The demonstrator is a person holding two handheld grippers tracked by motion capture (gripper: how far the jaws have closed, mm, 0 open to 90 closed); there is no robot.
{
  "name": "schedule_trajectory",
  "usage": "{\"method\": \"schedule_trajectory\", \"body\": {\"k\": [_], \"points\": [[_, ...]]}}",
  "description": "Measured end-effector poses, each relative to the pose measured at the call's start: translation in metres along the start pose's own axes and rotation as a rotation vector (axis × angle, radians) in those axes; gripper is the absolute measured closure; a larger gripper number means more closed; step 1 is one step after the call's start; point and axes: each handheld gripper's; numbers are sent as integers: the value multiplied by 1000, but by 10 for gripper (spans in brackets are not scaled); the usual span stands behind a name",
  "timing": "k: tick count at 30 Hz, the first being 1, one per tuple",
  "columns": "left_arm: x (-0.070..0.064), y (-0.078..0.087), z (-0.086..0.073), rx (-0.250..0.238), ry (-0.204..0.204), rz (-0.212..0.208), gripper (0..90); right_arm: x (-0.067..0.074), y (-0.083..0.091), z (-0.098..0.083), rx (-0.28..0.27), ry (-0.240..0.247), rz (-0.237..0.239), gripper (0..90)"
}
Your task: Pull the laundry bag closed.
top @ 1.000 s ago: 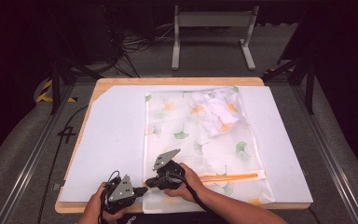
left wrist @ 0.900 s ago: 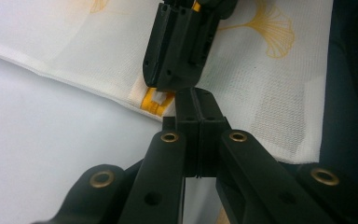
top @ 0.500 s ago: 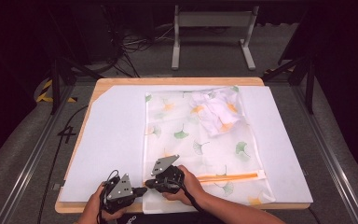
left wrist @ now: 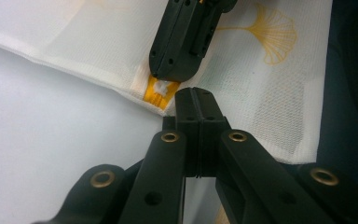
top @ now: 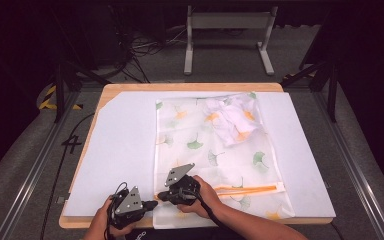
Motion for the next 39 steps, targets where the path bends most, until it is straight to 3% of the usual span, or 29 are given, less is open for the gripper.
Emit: {"method": "schedule_trajectory", "body": {"k": [7,39], "points": [[1,0,-1,-2,14,-2,900,0,3,-2,0,6,15,900],[2,0,-1,-3,19,-6,900,-4,31,-22,57,-11,-14,900]]}}
Point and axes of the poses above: each handheld gripper's, and its own axes: y roughly backward along the jaws, z roughly out of its top, x roughly to its left, and after that the axes turned 12 degrees about y, right-handed
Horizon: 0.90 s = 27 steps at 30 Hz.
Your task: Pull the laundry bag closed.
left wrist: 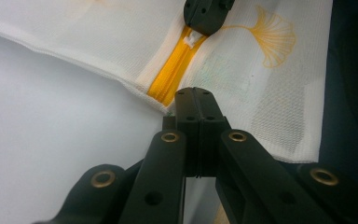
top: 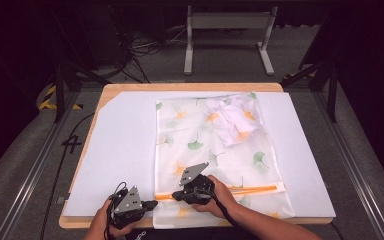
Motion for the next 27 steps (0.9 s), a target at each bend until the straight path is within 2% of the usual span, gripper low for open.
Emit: {"method": "schedule_trajectory", "body": {"k": [14,27], "points": [[0,0,0,2,6,-6,900,-6,20,-17,20,-23,-39,900],[1,0,1,4,-6,-3,900,-9,38,-34,33,-46,-66,900]]}}
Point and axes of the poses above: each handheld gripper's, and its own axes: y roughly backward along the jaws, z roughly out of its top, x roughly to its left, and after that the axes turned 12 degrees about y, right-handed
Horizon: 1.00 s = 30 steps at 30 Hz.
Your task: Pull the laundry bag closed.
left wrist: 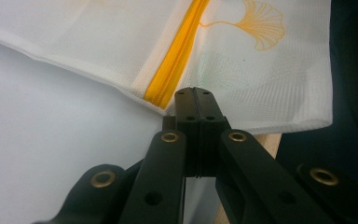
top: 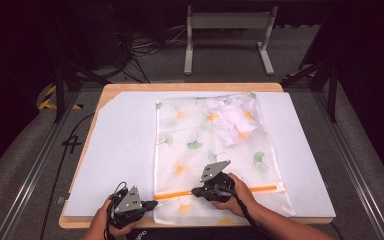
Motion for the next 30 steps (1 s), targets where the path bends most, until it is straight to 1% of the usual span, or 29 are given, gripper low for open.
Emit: {"method": "schedule_trajectory", "body": {"k": [1,3,10,12,14,17,25,30], "points": [[0,0,0,0,2,-2,900,-1,2,-1,1,3,-5,900],[0,0,0,-1,6,-2,900,-2,5,-5,1,-8,-9,900],[0,0,0,-1,0,-1,900,-7,18,-17,7,-30,-29,900],[0,0,0,-1,5,-2,900,-8,21,-21,7,-33,-35,900],[0,0,0,-1,9,-3,900,-8,22,-22,6,-41,-35,900],[0,0,0,-2,9,-5,900,-9,26,-26,9,-40,-42,900],[0,0,-1,-3,8,-6,900,-12,40,-40,9,-66,-60,900],[0,0,-1,-3,11,-7,900,-12,45,-45,7,-68,-68,900]]}}
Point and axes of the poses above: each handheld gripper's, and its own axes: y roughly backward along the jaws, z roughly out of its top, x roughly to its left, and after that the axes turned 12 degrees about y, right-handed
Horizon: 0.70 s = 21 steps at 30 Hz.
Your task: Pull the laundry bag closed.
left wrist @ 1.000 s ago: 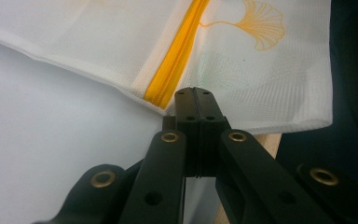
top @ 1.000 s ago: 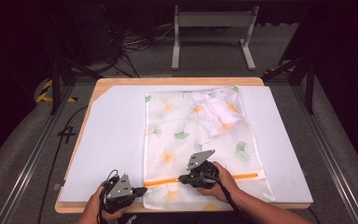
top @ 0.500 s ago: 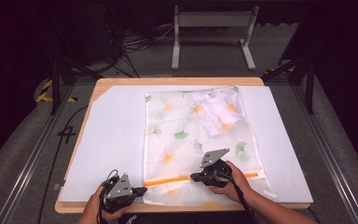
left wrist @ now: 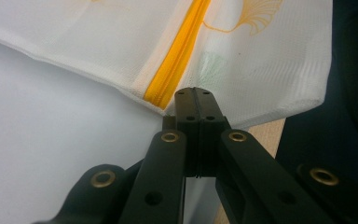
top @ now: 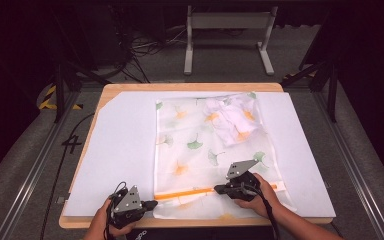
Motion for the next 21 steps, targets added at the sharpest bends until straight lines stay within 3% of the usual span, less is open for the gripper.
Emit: {"method": "schedule_trajectory", "body": {"k": [10,21], "points": [[1,0,0,-2,1,-3,900,-4,10,-8,1,-19,-6,900],[1,0,0,0,4,-5,900,-12,28,-30,8,-68,-28,900]]}}
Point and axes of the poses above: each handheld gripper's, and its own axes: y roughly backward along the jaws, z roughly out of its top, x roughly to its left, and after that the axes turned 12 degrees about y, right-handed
